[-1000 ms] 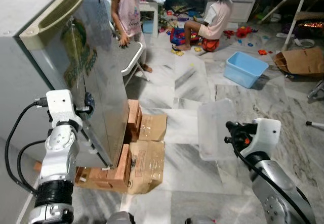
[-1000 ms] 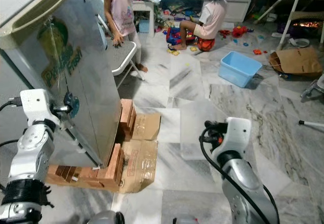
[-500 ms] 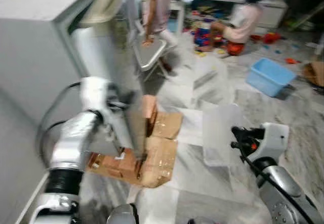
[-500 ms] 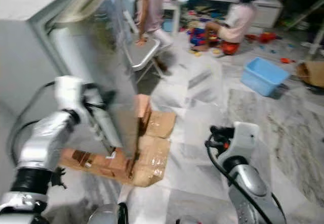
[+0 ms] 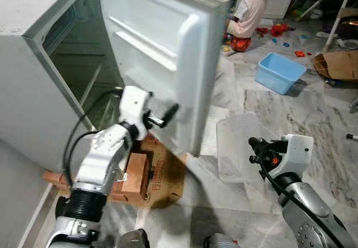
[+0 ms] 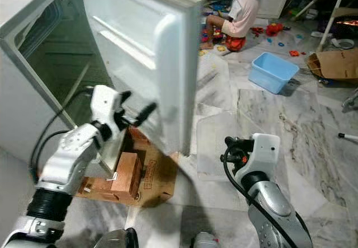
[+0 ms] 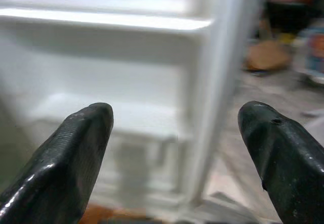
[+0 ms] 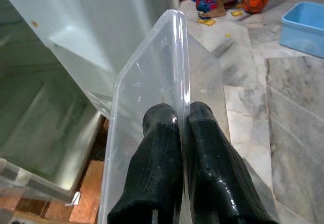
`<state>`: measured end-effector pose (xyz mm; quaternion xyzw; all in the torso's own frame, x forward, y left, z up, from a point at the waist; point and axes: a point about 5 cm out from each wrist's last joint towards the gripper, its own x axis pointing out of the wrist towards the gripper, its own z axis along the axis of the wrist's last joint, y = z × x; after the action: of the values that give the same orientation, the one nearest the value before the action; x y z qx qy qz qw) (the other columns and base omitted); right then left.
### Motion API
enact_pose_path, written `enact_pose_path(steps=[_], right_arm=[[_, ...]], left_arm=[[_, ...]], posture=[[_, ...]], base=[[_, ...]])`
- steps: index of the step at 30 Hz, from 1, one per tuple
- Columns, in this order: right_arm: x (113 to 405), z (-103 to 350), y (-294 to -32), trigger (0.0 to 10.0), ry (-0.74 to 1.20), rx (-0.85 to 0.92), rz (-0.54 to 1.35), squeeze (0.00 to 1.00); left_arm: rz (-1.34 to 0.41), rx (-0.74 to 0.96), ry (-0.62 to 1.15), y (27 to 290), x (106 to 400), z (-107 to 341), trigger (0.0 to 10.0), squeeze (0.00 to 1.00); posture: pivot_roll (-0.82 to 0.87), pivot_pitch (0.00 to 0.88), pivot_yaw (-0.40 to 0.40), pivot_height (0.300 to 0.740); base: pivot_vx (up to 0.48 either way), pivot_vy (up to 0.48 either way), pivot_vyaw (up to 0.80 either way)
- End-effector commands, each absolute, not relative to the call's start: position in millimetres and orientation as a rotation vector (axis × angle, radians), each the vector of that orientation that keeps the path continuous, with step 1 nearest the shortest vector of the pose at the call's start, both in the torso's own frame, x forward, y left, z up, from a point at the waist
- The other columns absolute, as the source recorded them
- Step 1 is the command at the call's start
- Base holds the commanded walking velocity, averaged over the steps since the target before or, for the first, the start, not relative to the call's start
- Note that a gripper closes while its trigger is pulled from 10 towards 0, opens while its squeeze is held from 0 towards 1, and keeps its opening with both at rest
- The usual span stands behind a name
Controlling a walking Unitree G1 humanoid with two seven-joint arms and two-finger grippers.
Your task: Restocking fridge
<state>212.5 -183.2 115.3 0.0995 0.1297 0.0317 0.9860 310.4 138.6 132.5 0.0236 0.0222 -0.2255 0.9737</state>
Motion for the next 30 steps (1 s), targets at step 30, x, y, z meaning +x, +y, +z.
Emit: enact_pose_path(steps=[30], right_arm=[[234.0,117.3,-175.6,10.0,0.205,0.192,0.054,0.00]], left_arm=[[-0.233,0.056,0.071,153.5,289.3,110.9,10.0,0.00]], posture=[[-0.06,0.000,0.013,0.740]], base=[[0.226,-0.248,0.00]])
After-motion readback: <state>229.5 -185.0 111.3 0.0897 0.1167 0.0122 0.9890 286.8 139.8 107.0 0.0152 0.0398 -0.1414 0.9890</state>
